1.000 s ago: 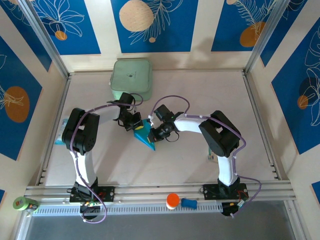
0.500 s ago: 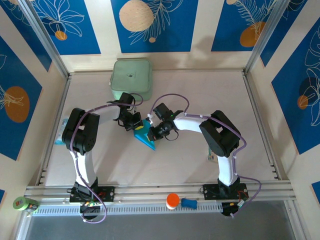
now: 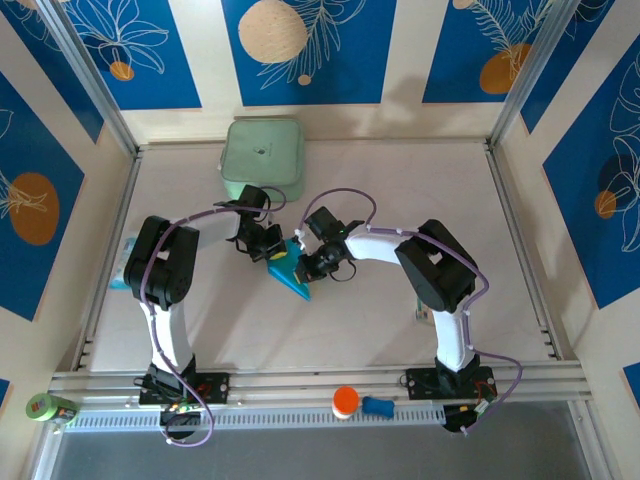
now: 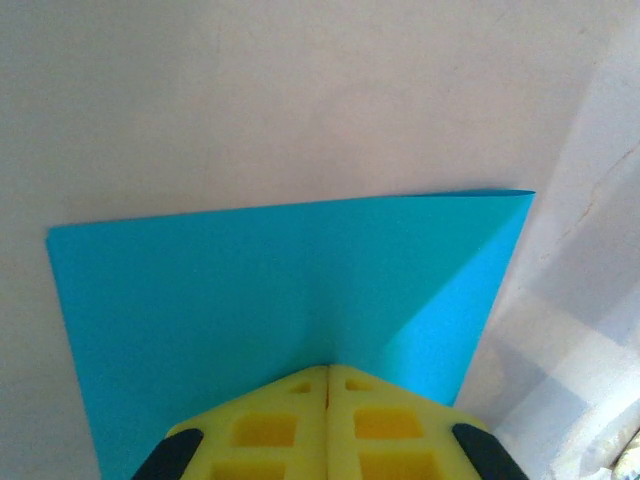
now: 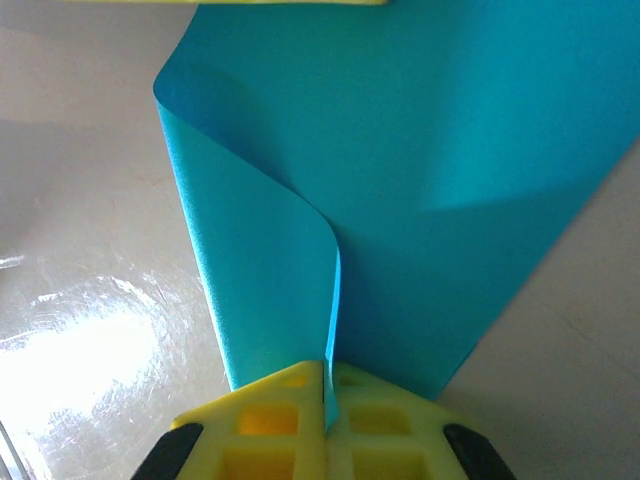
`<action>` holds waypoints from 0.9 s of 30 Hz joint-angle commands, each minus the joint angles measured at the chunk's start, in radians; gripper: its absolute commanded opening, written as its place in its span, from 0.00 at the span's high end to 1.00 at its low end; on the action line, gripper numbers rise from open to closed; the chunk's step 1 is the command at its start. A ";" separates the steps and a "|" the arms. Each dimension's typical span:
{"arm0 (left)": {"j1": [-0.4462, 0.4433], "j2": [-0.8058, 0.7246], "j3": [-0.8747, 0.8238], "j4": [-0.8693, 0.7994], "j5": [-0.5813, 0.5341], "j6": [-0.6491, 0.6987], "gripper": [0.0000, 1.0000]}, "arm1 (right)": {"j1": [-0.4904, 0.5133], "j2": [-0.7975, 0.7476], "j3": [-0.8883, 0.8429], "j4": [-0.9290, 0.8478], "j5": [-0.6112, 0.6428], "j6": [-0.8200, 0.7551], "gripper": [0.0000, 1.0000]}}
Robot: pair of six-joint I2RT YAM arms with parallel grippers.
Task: Fold a paper plane with a square sheet of paper (pick it up from the middle)
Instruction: Third fold the triangle at the center of the table.
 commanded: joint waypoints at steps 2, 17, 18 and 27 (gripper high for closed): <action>-0.012 0.034 -0.009 -0.027 -0.008 0.008 0.93 | 0.004 0.022 0.019 -0.028 0.010 -0.011 0.98; 0.005 -0.203 -0.077 0.028 -0.068 -0.126 0.79 | 0.003 0.031 0.010 -0.034 0.014 0.004 0.99; 0.006 -0.226 -0.101 0.044 -0.072 -0.147 0.78 | 0.002 0.032 0.012 -0.034 0.013 0.006 0.99; -0.061 -0.386 -0.386 0.379 0.004 -0.377 0.77 | -0.001 0.047 0.027 -0.060 -0.001 0.017 0.98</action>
